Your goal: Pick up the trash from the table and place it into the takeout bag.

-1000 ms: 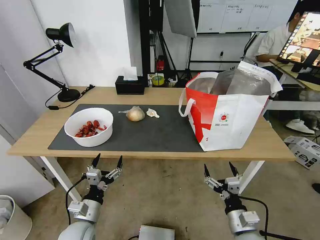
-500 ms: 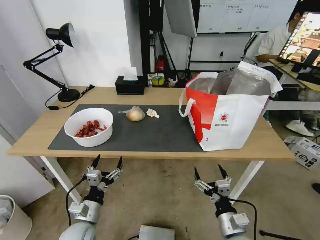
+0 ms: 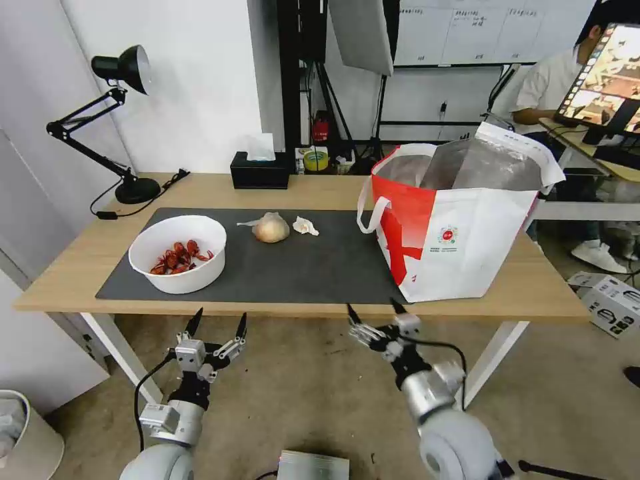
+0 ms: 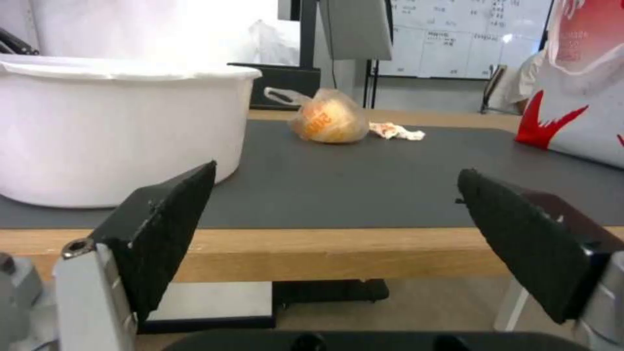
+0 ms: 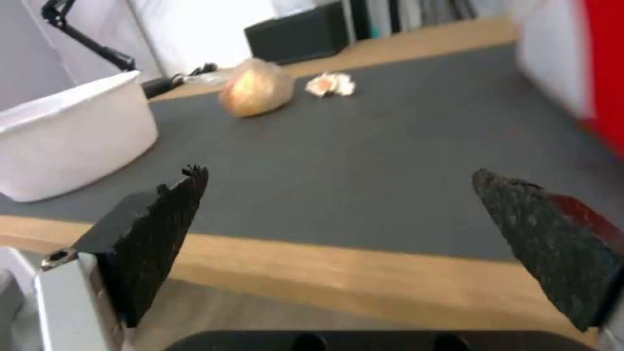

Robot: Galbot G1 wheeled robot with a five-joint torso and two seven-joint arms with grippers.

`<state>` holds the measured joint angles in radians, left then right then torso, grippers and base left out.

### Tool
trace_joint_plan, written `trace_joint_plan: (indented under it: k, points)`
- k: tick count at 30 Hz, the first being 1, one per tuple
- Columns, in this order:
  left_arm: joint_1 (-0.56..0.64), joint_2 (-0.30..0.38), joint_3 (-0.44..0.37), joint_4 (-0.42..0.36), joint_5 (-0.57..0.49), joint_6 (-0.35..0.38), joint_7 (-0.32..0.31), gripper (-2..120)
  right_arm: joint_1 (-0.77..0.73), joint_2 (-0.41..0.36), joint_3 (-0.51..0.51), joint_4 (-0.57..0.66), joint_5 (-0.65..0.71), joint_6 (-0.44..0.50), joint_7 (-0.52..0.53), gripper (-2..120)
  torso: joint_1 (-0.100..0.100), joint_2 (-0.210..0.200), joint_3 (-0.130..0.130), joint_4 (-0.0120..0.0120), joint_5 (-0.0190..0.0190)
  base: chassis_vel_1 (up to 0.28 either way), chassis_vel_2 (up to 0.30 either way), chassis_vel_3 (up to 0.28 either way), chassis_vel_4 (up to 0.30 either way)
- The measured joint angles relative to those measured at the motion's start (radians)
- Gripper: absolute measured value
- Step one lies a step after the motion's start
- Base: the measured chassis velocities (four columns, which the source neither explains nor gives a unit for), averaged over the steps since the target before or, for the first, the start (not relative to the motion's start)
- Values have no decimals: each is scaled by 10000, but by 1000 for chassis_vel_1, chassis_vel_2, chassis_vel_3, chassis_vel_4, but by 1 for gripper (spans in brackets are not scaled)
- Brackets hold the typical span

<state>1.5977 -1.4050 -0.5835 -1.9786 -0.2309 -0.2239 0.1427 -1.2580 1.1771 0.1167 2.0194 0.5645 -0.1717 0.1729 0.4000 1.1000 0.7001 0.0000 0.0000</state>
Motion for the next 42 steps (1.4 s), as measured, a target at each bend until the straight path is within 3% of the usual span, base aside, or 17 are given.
trace_joint_plan:
  k: [6,17,30,42]
  points:
    - [58,-4,-91,-62,5,24,0,100,2929,142,-1229,-1521,1035,-453,1051,100,1,-1,1,1,0,0,0,0,0]
    - [85,-129,-142,-104,11,31,-2,100,6460,1178,-3095,-5024,1017,-198,2518,100,1,-1,2,2,-3,0,0,0,0]
    - [60,-226,-206,-95,-12,0,-5,100,8546,2550,-3833,-8551,826,265,2793,98,0,-1,1,0,-1,0,0,0,0]
    - [-18,-240,-212,-29,-62,-46,-11,100,9694,3419,-4390,-10715,987,537,2394,98,0,-1,0,1,-1,0,0,0,0]
